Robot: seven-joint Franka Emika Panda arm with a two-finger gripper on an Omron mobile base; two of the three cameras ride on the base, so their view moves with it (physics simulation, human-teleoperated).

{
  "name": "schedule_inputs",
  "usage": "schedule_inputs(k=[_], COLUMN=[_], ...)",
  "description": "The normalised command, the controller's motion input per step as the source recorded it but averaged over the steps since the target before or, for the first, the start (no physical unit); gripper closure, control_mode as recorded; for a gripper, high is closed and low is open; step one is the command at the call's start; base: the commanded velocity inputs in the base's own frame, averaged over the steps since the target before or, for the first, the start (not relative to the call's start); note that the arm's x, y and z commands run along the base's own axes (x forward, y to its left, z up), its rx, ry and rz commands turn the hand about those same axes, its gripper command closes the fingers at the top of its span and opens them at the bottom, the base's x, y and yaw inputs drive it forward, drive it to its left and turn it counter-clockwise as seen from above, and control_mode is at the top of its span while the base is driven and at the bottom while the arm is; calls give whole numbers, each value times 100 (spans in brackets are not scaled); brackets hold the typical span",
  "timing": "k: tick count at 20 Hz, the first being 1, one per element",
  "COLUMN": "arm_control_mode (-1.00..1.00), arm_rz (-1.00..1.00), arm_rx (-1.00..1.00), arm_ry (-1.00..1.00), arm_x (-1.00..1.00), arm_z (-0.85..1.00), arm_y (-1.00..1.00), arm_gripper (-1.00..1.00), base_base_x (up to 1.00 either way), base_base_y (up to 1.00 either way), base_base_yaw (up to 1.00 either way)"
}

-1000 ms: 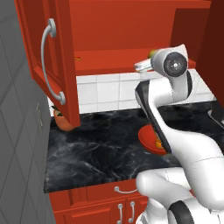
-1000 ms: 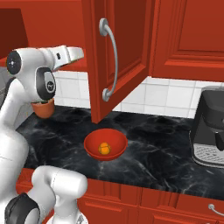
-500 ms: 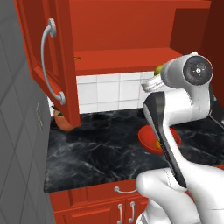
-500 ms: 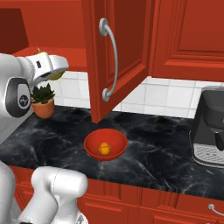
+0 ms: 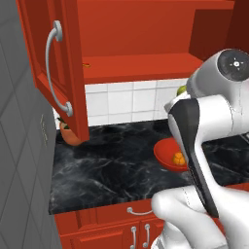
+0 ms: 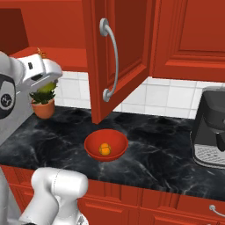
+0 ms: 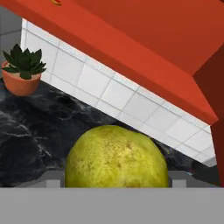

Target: Open the cabinet. Pick the orange and pear from the cabinet and place them into the bowl. Then close the cabinet.

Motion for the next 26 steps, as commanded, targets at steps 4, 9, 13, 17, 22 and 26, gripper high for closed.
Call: schedule_inputs(k=[4,9,13,17,22,26], arm_control_mode=[-100,-100,-100,-100,-100,-100], arm_rz=[0,0,0,0,0,0], arm_rx=[-2,0,1,7,1,0], arm_ry=[15,10,12,16,11,9], arm_x=[-8,-4,6,34,42,37], arm_z=[-96,-79,-40,-3,-14,-39], arm_y=[0,-3,-29,-40,-28,-16], arm_gripper=[100,100,100,100,100,100], base_base_x=[0,0,0,0,0,0], base_base_y=[0,0,0,0,0,0], base_base_yaw=[0,0,0,0,0,0])
